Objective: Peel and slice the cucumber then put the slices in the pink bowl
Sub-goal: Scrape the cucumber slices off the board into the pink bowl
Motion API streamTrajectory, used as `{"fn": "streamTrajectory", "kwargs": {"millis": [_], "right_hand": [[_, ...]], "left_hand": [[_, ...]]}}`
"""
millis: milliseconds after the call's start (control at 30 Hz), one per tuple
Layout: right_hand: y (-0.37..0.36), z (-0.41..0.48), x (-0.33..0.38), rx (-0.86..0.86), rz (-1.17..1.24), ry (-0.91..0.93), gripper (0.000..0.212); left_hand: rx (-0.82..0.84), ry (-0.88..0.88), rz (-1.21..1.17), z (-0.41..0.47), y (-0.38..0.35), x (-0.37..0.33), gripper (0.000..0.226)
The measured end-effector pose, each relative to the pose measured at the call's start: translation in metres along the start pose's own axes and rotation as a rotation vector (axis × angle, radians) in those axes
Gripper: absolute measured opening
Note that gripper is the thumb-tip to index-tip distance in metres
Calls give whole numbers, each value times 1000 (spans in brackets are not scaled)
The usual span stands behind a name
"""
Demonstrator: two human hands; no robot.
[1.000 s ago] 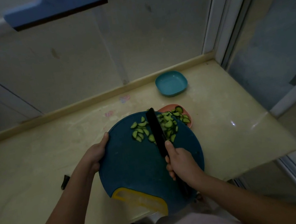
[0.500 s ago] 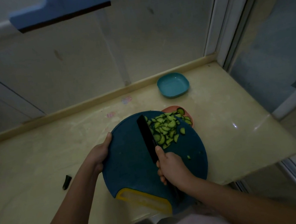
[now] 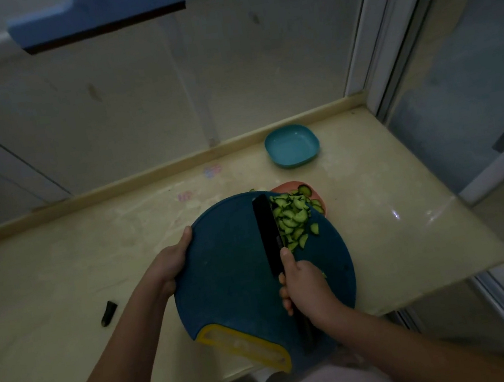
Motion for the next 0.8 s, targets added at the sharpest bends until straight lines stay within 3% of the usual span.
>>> {"fn": "streamTrajectory", "kwargs": {"millis": [200, 433, 600, 800], "right_hand": [[4, 6, 2, 23, 18, -6, 55], [19, 3, 15, 194, -32, 41, 55], [66, 18, 28, 213, -241, 160, 59], [121, 41, 41, 111, -687, 423, 63]], "left_hand": [[1, 1, -1, 3, 5, 1, 66], [2, 6, -36, -2, 10, -5, 59], [-21, 27, -26, -5, 10, -9, 55], [-5, 98, -27, -6, 15, -4, 60]]}}
Point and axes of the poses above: each hand's wrist, its own z-axis towards the middle knuckle, its own y-axis out of the back of the hand, x = y × z, the point moved 1 cm from there along z, towards the middle knuckle, and after that the axes turned 5 degrees about -y, right-handed, at the moved point
